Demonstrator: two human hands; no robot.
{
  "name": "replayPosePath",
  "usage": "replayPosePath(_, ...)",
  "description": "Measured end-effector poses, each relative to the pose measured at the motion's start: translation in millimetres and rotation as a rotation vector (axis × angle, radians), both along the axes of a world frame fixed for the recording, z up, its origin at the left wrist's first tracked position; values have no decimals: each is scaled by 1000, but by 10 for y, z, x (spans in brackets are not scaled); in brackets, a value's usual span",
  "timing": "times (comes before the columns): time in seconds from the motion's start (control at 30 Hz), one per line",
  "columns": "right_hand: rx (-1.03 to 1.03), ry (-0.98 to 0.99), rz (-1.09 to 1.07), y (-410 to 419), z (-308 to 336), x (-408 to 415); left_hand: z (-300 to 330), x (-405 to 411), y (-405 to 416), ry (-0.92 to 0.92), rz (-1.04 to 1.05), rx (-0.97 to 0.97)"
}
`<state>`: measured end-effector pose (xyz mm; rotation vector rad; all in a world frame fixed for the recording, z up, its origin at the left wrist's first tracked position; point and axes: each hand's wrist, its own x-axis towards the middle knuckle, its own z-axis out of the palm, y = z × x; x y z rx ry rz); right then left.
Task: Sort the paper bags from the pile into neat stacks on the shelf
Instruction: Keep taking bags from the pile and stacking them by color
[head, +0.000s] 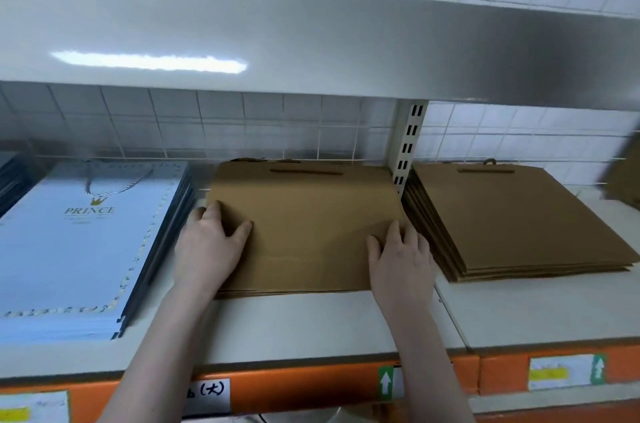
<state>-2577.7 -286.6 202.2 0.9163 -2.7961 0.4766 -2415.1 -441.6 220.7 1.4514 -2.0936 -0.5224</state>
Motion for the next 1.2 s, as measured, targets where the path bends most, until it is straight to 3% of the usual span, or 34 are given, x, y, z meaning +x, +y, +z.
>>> replayPosePath(0.5,-90,-37,20,-145,7,-210,-16,-148,-124,-55,-24,51)
replayPosePath(0.93,-116,51,134,176,-11,133,-91,3,243,-29,0,-194)
replayPosePath(1.2,-304,135,319,242,-125,349,-163,166,754,-20,102,-252)
